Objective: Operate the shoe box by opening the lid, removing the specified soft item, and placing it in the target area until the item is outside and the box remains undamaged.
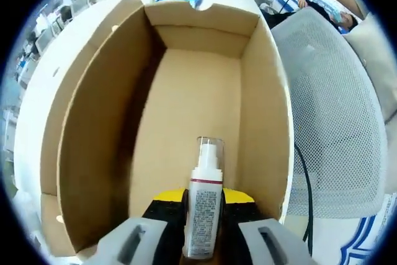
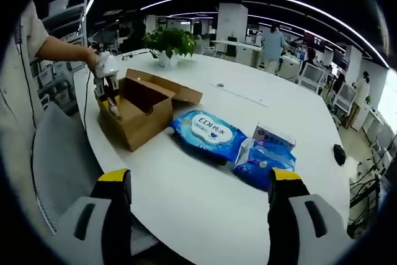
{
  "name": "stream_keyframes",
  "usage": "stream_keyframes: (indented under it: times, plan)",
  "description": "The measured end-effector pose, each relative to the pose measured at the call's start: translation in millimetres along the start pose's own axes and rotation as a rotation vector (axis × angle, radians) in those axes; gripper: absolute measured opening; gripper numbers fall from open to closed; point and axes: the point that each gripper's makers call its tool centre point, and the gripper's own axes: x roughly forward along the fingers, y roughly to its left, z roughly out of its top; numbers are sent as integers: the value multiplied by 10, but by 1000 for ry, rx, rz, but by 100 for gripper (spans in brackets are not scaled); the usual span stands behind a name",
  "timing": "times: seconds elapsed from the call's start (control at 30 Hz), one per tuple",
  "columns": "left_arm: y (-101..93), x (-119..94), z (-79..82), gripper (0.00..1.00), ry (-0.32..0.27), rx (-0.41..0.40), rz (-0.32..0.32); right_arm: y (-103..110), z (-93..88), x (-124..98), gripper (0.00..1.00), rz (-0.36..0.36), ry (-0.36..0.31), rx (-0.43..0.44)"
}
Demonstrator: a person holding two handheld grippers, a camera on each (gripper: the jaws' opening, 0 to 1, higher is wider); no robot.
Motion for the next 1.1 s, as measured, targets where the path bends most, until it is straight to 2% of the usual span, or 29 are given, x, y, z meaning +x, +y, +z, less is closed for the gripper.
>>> stream_keyframes:
  times: [0.33,0.77,1.1]
  plan:
    - [-29,-181,200,20,-92,-4,61,171,185,208,74,87,-39,-87]
    - [-107,-498,532,20,-222,8,130,580,467,497,60,253,-90,-183]
    - [-299,-657,883,20,-310,27,126,941,590,714,51,363,-115,-234]
